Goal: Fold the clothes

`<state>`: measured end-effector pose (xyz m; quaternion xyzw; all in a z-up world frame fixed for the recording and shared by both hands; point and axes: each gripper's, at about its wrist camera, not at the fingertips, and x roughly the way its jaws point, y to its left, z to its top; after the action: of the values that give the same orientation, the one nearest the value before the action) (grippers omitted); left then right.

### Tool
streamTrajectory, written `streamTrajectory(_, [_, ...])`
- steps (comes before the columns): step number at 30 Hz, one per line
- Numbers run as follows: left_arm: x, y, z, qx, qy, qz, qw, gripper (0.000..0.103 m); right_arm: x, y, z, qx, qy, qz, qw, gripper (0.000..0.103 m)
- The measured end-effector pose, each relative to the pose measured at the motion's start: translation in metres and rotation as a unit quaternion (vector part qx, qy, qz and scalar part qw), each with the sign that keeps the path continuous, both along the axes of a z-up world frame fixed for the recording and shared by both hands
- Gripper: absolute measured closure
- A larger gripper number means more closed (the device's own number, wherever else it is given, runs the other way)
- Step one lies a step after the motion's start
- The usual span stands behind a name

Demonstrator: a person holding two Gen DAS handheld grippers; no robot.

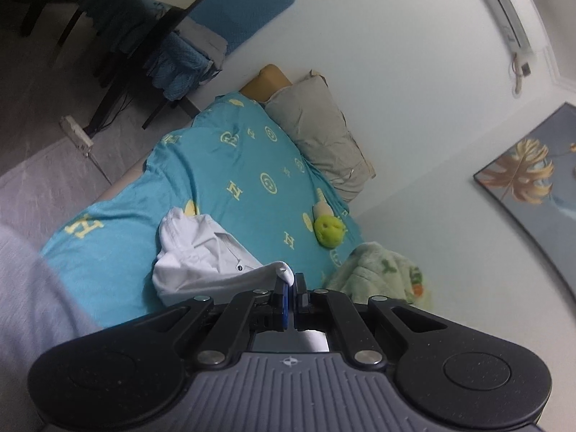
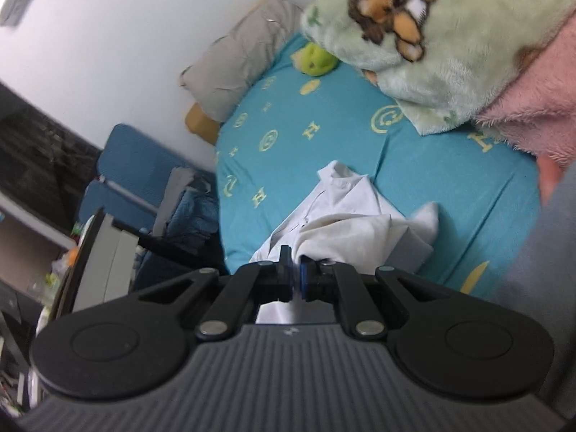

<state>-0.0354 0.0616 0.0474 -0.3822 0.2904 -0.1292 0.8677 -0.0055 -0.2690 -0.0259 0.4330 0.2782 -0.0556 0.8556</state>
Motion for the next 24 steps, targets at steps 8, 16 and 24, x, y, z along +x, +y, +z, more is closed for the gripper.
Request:
streamTrajectory(8, [0.087,-0.029,-0.029,0.025,0.016,0.029,0.9991,0.100,0.073,-0.017,-0.042,-0.005,0.040,0.019,0.999,0.096])
streamTrajectory(16, [0.200,-0.041,-0.075,0.068,0.050,0.051,0.9951,0.100,0.173,-0.022,-0.072,-0.018,0.108,0.049,0.993,0.096])
streamTrajectory(24, [0.269,-0.048,-0.107,0.134,0.039,0.044,0.9893,0.100,0.253,-0.012,-0.094,-0.060,0.120,0.079,0.988,0.096])
